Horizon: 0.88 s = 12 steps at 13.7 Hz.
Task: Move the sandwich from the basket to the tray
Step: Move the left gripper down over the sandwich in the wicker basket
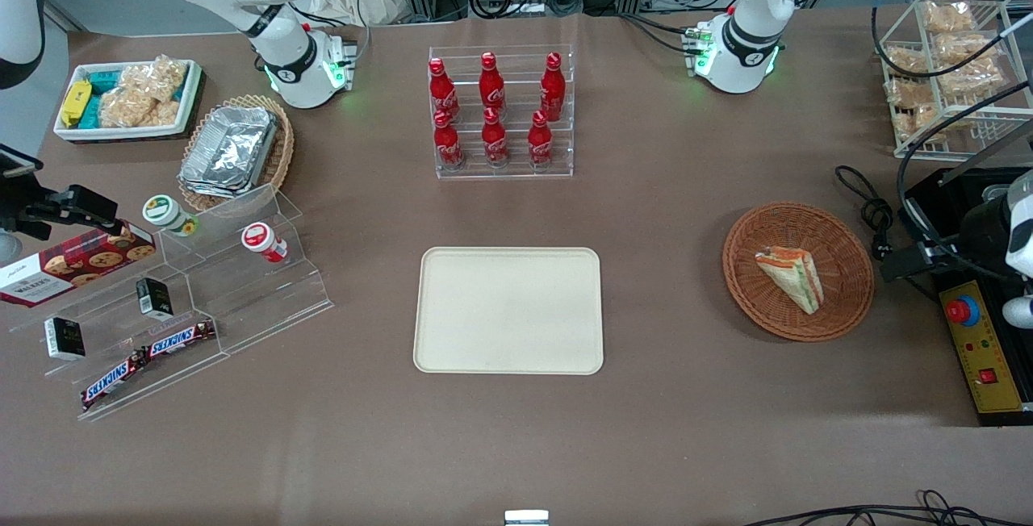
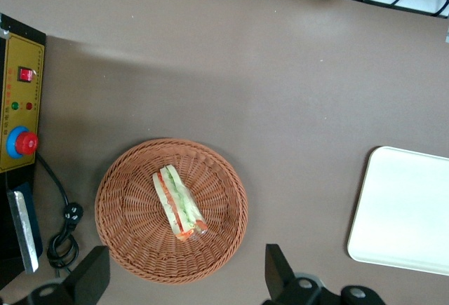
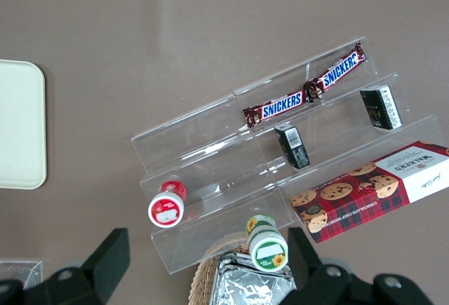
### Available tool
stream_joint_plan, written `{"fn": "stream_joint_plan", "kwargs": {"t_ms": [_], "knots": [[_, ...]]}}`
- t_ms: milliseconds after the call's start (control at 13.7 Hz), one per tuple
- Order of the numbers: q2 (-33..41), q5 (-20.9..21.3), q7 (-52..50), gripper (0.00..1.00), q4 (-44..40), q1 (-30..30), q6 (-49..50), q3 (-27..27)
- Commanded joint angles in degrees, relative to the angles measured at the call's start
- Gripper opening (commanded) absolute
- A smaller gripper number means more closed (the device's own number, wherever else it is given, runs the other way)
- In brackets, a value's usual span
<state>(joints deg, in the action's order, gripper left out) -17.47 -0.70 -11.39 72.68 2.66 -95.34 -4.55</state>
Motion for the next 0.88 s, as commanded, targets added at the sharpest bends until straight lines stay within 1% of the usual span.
{"fn": "stream_joint_plan", "kwargs": {"t_ms": [0,219,365,583,729,802], "knots": [[-1.2,0.1,1.3,0.99,-2.0,0.1,-0.8,-0.1],[-1.3,0.0,0.7,0.99,-1.8,0.1,-0.7,-0.1],[-1.4,0.1,0.6,0.99,0.1,0.1,0.0,-0.1],[-0.1,0.5,0.7,0.99,8.9,0.1,-0.6,0.1],[-0.1,2.9,-0.5,0.99,13.4,0.1,-1.6,0.2],[-0.1,3.2,-2.3,0.99,15.5,0.3,-3.3,0.2]]}}
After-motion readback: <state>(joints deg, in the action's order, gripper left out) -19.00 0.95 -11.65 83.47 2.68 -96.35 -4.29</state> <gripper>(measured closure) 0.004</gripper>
